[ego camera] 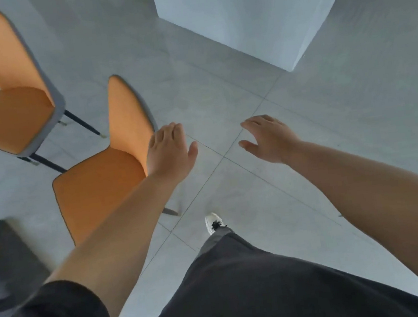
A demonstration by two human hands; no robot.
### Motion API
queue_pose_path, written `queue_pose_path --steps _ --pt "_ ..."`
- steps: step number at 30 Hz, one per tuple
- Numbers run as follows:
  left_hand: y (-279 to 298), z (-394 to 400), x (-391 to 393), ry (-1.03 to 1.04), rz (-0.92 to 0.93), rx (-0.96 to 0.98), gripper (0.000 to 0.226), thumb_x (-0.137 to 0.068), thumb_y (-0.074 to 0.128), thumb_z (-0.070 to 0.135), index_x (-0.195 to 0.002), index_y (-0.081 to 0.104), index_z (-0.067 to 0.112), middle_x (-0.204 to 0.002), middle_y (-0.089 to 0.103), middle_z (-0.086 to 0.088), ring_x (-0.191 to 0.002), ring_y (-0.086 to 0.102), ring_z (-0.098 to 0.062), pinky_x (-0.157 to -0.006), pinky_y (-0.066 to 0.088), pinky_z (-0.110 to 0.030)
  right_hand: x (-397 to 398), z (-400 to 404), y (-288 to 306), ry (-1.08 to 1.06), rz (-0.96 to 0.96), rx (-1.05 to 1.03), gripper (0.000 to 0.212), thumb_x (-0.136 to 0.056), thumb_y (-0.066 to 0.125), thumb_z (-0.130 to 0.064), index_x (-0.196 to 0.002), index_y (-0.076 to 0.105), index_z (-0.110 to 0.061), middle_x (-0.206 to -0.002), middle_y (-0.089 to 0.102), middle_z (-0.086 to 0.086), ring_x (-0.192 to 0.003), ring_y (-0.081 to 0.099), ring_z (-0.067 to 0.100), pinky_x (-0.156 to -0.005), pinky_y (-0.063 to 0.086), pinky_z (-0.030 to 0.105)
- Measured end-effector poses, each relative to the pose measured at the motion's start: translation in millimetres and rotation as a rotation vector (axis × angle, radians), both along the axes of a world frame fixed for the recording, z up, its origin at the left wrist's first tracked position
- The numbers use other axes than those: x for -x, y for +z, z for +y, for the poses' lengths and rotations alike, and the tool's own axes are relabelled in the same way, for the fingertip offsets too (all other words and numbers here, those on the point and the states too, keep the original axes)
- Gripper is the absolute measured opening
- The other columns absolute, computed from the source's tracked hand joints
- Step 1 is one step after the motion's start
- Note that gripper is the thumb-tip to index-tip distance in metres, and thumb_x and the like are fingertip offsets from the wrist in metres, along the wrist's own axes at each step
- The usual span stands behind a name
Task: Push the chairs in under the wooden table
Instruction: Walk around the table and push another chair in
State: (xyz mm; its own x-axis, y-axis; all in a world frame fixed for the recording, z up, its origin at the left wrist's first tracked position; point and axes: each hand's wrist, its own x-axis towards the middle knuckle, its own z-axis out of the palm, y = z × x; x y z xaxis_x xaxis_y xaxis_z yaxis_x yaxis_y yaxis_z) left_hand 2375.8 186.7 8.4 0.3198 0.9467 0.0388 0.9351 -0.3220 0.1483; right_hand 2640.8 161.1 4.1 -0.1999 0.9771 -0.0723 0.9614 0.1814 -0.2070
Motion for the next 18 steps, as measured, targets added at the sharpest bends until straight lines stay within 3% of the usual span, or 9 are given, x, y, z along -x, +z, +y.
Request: queue_pose_path --steps 8,14,18 --pt "-7.7 88.8 25.9 0.178 -0.033 0.035 0.062 -0.095 0.037 0.045 -0.142 0.030 0.004 -0.148 0.035 -0.015 -0.138 0.029 -0.031 -0.115 0.022 -0.041 42.6 147.9 4.3 0.196 0.013 0.027 0.058 -0.093 0.046 -0.051 -0.138 0.043 -0.014 -0.143 0.046 0.003 -0.134 0.035 0.024 -0.105 0.033 0.040" --pt "-31.5 98.9 36.2 0.413 -0.066 0.196 0.076 -0.097 0.031 0.052 -0.152 0.007 0.005 -0.159 0.015 -0.014 -0.146 0.013 -0.029 -0.117 0.011 -0.038 100.2 230.8 7.4 0.396 0.061 0.049 0.054 -0.093 0.047 -0.048 -0.132 0.047 -0.011 -0.141 0.047 0.005 -0.133 0.036 0.024 -0.105 0.032 0.039" --pt "-55.1 90.9 30.1 0.589 -0.176 0.315 0.076 -0.097 0.032 0.052 -0.152 0.001 0.008 -0.160 0.015 -0.013 -0.145 0.016 -0.028 -0.116 0.017 -0.037 140.2 274.2 -4.0 0.565 0.058 0.100 0.058 -0.094 0.046 -0.047 -0.137 0.043 -0.010 -0.144 0.044 0.006 -0.135 0.033 0.024 -0.108 0.030 0.039"
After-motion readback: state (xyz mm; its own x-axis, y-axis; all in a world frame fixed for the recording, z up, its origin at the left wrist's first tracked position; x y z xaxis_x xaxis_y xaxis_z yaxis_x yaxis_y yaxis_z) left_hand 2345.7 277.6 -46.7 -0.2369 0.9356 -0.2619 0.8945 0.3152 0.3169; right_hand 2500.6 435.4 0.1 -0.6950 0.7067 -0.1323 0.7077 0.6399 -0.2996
